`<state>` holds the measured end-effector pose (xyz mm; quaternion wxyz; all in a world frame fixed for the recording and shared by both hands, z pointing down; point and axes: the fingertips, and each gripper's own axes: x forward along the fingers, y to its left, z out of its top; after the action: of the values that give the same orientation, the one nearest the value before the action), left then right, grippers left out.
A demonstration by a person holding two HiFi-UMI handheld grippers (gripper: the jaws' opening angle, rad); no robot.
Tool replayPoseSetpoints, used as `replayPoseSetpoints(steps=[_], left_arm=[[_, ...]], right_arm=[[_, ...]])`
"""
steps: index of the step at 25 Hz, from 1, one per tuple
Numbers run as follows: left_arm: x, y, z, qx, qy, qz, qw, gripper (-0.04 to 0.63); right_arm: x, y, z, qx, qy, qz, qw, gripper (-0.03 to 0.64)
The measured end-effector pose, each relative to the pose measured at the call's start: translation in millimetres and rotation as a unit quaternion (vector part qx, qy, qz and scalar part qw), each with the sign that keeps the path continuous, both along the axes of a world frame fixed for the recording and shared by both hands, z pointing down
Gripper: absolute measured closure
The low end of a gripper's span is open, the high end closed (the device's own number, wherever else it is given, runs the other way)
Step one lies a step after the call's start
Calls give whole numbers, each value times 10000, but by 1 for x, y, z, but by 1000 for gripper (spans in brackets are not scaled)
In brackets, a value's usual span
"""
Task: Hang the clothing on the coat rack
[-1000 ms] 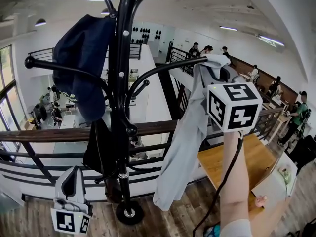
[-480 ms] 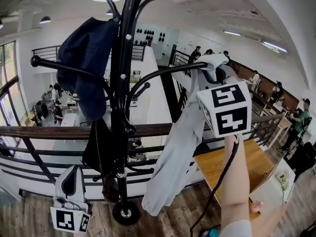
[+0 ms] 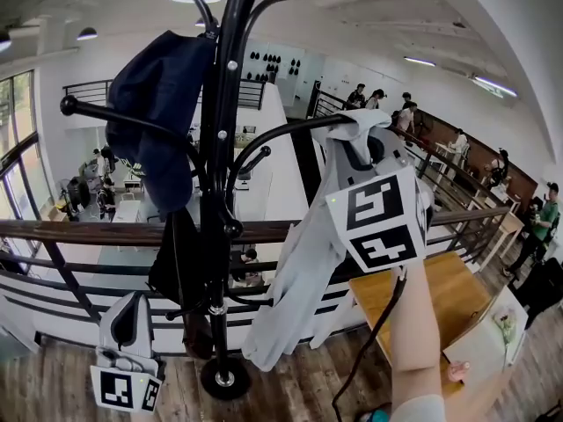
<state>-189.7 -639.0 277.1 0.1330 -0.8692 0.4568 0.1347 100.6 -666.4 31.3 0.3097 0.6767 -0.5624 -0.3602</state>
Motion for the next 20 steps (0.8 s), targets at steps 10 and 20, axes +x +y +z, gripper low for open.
replayPoseSetpoints(steps=[10,20], left_arm=[[-6,3,4,-42,71,-58,9999,589],[-3,18,5,-33,-12,-42,10000,589]], right_arm=[[-23,-9,31,-241,366,-118,9990,604],[-6,6,58,-48,-1388,-1056,9847,573]])
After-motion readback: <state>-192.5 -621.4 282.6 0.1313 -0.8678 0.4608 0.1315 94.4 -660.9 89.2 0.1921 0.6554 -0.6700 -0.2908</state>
